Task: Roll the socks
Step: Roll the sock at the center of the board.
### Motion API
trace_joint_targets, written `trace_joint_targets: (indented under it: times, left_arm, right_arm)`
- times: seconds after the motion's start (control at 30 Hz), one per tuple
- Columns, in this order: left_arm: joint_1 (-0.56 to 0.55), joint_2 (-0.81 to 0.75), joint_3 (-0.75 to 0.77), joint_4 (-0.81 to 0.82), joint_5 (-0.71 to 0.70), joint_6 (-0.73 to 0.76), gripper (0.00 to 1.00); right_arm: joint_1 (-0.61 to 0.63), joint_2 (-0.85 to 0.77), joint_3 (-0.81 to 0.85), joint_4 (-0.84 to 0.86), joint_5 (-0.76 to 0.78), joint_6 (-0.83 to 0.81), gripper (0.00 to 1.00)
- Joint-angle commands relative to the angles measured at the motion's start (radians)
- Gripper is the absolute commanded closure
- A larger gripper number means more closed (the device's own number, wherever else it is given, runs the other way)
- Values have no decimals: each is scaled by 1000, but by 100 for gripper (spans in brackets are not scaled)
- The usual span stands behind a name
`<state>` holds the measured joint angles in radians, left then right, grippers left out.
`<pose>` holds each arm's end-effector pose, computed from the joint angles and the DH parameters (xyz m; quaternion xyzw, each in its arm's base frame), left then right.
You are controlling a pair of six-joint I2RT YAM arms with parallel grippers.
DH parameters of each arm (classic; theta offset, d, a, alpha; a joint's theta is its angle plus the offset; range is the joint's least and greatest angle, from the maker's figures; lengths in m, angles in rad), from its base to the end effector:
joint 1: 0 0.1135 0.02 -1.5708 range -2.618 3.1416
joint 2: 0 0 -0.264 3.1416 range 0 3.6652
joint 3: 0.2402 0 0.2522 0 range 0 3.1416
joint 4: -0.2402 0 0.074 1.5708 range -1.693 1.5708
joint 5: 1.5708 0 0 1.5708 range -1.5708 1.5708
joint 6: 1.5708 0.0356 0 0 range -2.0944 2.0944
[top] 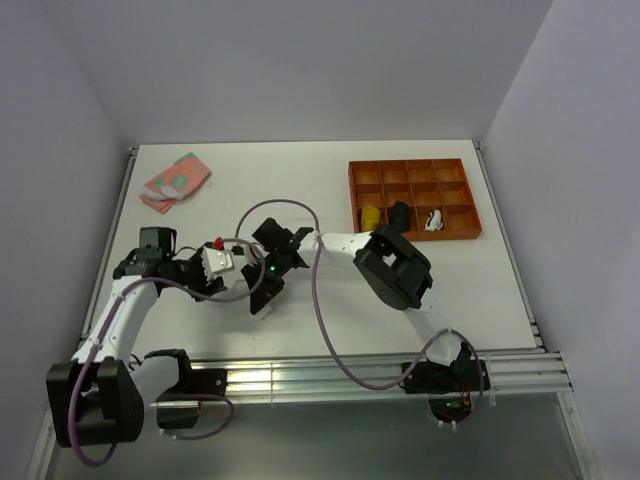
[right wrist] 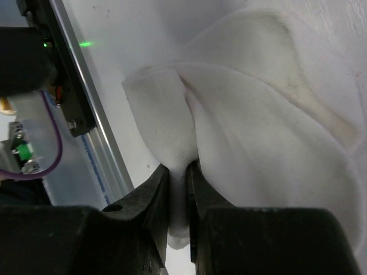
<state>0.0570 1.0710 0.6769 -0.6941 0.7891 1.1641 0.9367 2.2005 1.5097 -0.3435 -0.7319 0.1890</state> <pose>0.1898 -0.0145 0.2188 0.5494 0.7143 -0.1793 0.3947 0.2497 0.3797 0.1307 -0.4171 0.8036 0.4239 0.0252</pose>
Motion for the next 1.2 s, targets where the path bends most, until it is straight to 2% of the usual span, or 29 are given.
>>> trace_joint_targets:
  times: [0.0, 0.07, 0.1, 0.33, 0.67, 0.93, 1.1, 1.17]
  left_arm:
    - [-57, -63, -68, 63, 7, 80, 38]
    - [-98, -69, -86, 64, 2, 79, 37]
    - [-118, -66, -89, 67, 4, 69, 29]
    - [-157, 6, -66, 36, 67, 66, 27]
    - [-243, 46, -92, 62, 61, 62, 27]
    - [-287, 101, -106, 44, 41, 85, 30]
    - [-307, 161, -86, 24, 30, 80, 35]
    - [-318, 188, -62, -1, 24, 80, 41]
  right_arm:
    - [-25, 116, -5, -288, 85, -37, 81]
    - [-36, 126, 14, -296, 66, -37, 81]
    - [-39, 128, 15, -295, 62, -33, 80]
    - [-47, 148, 32, -295, 49, -22, 79]
    - [-58, 148, 27, -273, 37, 16, 76]
    - [-68, 139, 29, -264, 26, 32, 76]
    - [-68, 142, 26, -256, 23, 32, 77]
    - [-68, 142, 24, -255, 25, 36, 77]
